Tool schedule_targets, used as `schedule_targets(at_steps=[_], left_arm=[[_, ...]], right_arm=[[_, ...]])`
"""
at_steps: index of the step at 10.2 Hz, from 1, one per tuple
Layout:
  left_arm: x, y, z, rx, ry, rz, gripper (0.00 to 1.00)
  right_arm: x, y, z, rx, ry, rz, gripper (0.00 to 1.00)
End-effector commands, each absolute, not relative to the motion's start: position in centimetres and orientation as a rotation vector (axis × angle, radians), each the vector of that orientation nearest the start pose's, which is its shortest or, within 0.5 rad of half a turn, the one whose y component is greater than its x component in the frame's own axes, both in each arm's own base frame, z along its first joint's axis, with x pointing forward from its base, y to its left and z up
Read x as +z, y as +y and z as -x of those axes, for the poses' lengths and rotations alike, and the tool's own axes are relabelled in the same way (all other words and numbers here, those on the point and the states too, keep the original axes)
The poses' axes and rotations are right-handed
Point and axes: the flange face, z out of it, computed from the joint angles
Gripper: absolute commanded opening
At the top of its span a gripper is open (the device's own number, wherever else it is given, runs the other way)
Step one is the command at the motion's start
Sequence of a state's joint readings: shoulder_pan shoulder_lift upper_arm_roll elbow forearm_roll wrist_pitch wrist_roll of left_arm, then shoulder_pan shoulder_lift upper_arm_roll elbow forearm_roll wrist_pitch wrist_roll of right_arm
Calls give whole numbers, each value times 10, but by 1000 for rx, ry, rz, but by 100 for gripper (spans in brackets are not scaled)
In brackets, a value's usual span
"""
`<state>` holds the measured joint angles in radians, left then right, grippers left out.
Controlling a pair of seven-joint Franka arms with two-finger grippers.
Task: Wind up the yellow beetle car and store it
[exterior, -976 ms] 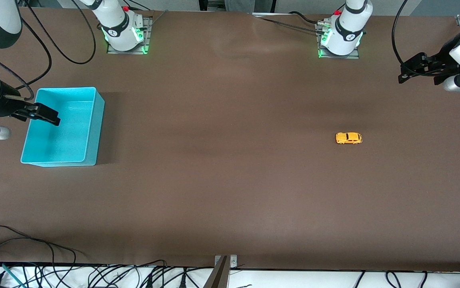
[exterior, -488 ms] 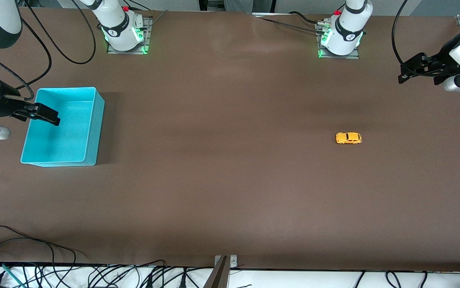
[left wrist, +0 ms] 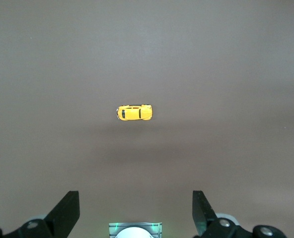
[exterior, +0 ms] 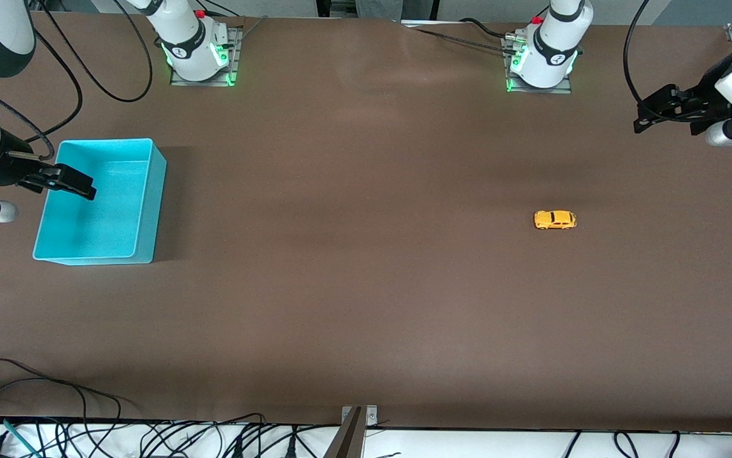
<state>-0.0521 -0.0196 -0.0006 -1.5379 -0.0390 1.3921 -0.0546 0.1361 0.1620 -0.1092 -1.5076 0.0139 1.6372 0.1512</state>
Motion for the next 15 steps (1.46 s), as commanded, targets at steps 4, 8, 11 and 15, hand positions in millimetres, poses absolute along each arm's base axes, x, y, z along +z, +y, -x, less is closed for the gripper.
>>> schedule_targets(at_steps=[4, 8, 11, 15], left_arm=[[640, -26, -531, 211, -23, 3143, 100], [640, -22, -531, 211, -23, 3143, 100], [640, -22, -531, 211, -26, 3143, 100], [640, -23, -531, 211, -23, 3143, 100]], right_arm=[[569, 23, -603, 53, 185, 3149, 100], [566, 23, -605, 55, 188, 3150, 100], [566, 23, -605, 55, 185, 3150, 100], [566, 23, -605, 60, 185, 3150, 100]])
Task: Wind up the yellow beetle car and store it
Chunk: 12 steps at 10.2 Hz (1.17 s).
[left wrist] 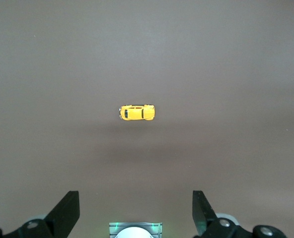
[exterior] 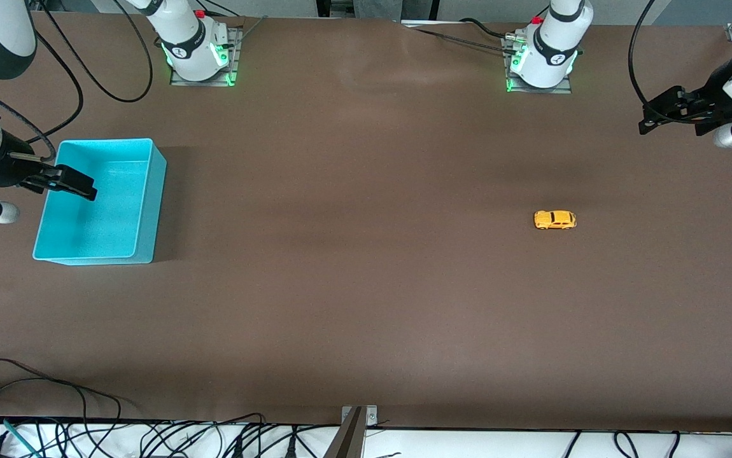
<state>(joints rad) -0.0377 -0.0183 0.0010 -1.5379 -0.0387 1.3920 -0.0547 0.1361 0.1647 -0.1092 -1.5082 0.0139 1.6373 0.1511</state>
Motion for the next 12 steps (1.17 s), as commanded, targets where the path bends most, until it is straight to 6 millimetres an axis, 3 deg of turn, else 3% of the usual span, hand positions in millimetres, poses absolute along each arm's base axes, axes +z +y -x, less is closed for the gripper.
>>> schedule_targets(at_steps=[1, 12], left_arm=[[640, -23, -531, 211, -23, 3143, 100], [641, -29, -531, 208, -9, 3141, 100]], right_arm=[[567, 23, -604, 60, 188, 3150, 100], [566, 21, -605, 60, 164, 3150, 100]])
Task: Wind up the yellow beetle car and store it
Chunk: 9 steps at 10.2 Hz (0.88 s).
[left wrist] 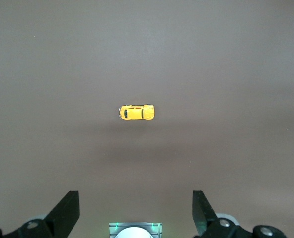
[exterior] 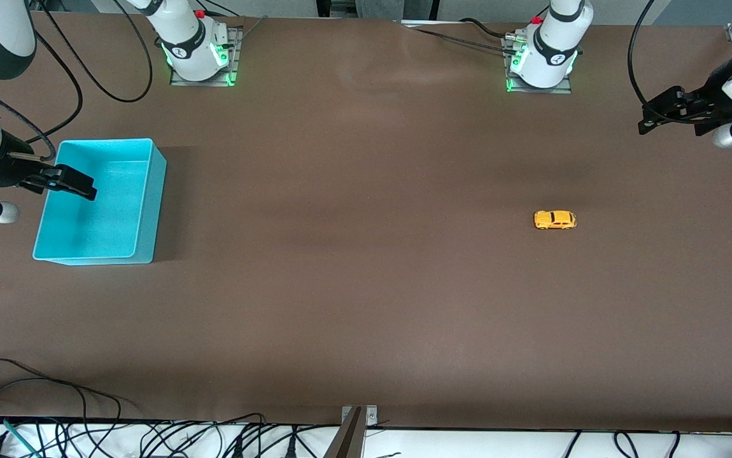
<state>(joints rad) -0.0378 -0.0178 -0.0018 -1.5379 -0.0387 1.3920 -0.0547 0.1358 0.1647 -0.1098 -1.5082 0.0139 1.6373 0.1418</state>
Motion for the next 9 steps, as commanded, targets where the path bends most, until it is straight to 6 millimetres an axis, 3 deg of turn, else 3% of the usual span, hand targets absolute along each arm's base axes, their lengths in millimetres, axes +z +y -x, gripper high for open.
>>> schedule_targets(at_steps=[1, 4, 9], left_arm=[[641, -31, -531, 208, -4, 3141, 100], [641, -33, -523, 204, 8, 3142, 100], [577, -20, -535, 215, -10, 3089, 100]], right_arm=[[566, 21, -605, 60, 159, 3151, 100], [566, 22, -604, 62, 157, 3150, 100], [566, 21, -605, 60, 159, 3150, 100]])
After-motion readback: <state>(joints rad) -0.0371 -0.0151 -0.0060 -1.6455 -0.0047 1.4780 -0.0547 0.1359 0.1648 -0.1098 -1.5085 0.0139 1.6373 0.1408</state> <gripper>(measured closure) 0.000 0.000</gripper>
